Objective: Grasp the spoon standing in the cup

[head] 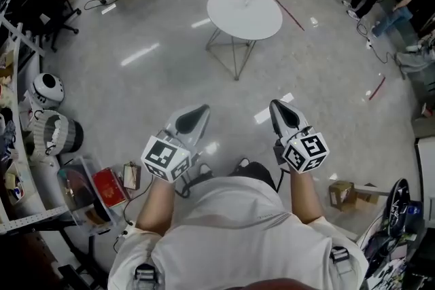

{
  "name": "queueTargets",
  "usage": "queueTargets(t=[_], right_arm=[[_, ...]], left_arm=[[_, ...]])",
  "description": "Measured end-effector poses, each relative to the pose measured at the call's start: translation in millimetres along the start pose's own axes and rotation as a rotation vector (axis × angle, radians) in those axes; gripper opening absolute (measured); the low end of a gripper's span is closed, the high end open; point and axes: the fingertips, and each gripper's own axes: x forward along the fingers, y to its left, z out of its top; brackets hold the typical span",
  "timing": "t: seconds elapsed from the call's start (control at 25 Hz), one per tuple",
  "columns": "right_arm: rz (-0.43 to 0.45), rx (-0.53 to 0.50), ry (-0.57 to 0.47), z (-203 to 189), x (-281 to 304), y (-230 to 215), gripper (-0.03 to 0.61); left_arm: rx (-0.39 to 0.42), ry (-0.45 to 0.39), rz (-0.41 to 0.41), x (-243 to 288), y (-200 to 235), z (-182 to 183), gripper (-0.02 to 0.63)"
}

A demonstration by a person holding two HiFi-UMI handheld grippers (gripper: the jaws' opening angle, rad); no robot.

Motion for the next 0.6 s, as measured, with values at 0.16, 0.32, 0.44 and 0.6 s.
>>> queueTargets(t=[0.16, 0.32, 0.44, 0.6], right_arm=[[0.008, 0.016, 0.042, -8, 20, -4, 0.005], [0.026, 0.026, 0.037, -4, 48, -19, 0.005], [0.049, 0.038, 0.019, 1, 73, -36, 0.005], [0.075, 0.050, -0.004, 19, 101, -79, 0.005]], left_arm=[[-0.023, 0.005, -0.004, 5, 15, -5, 0.000], [-0.034, 0.013, 0.004, 22, 34, -5, 0.002], [-0.027, 0.024, 0.015, 41, 52, -3, 0.002], [0.000, 0.026, 0.043, 85, 71, 14, 0.002]])
